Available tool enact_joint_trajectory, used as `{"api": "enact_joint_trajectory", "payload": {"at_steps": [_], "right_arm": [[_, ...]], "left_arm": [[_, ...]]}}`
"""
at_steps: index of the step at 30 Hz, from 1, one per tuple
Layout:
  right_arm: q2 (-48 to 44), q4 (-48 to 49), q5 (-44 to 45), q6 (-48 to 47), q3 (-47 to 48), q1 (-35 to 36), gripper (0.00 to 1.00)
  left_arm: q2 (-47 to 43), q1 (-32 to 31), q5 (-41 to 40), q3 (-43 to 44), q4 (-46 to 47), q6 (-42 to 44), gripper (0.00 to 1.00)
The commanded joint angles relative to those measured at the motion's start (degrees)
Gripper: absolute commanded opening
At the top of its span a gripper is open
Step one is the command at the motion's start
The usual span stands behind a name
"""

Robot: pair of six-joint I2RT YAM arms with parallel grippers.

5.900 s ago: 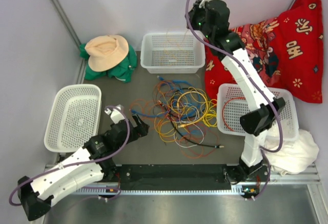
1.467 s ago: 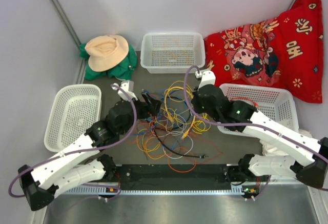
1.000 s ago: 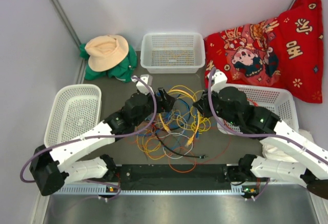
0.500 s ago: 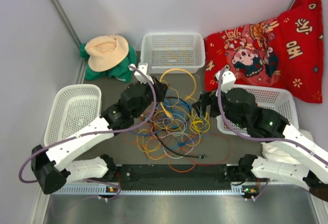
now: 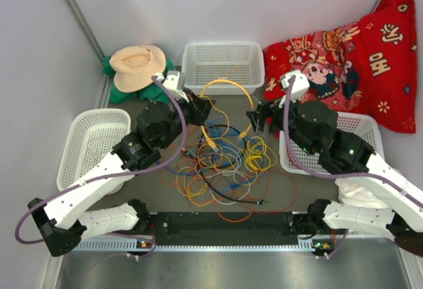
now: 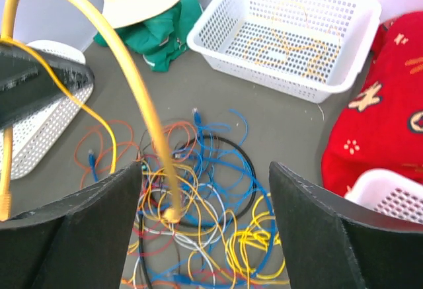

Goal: Untangle the cables

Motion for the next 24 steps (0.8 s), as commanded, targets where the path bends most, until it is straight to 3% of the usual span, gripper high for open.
{"api": "enact_joint_trajectory", "payload": {"at_steps": [1, 2, 5, 6, 8, 9, 10, 11, 12, 14, 20, 24], "right_arm": [[3.3, 6.6, 0.7, -3.7, 2.8, 0.3, 0.74], [3.9, 7.0, -0.1, -3.8, 2.9, 0.3, 0.71], [6.2, 7.1, -1.7, -3.6, 3.9, 0.3, 0.5], [6.5, 7.1, -1.5, -3.5, 4.3, 0.3, 0.33], [6.9, 7.3, -1.2, -3.3, 4.3, 0.3, 0.15], [7.0, 7.5, -0.5, -3.2, 4.4, 0.3, 0.0], [7.0, 7.8, 0.0, -3.2, 4.6, 0.3, 0.0], [7.1, 7.8, 0.4, -3.2, 4.9, 0.2, 0.0], [7.5, 7.7, 0.8, -3.5, 6.0, 0.0, 0.0], [9.6, 5.6, 2.0, -3.5, 8.0, -0.9, 0.0], [16.1, 1.3, -0.9, -1.2, 16.6, -7.8, 0.0], [23.5, 0.5, -3.2, -0.2, 22.4, -14.0, 0.0]], "left_arm": [[-1.9, 0.2, 2.0, -0.7, 0.2, -0.4, 0.0], [-2.2, 0.1, 2.0, -1.0, 0.0, -0.4, 0.0], [-2.8, 0.2, 2.0, -1.8, -0.1, -0.5, 0.0], [-2.9, 0.2, 2.0, -2.1, -0.1, -0.4, 0.0], [-3.0, 0.2, 1.7, -2.3, -0.4, -0.5, 0.0], [-3.1, 0.2, 0.6, -2.4, -0.8, -0.6, 0.0], [-3.1, 0.2, -0.6, -2.4, -1.4, -1.2, 0.01], [-2.8, 0.2, -2.2, -2.2, -3.7, -1.8, 0.16], [-2.7, 0.2, -4.0, -2.2, -5.0, -2.6, 0.62], [-2.5, 0.2, -9.3, -2.6, -9.0, -5.1, 0.99], [-3.3, 0.2, -20.1, -6.1, -19.2, -12.5, 0.99], [-5.5, 0.2, -22.1, -10.1, -24.5, -16.4, 0.99]]}}
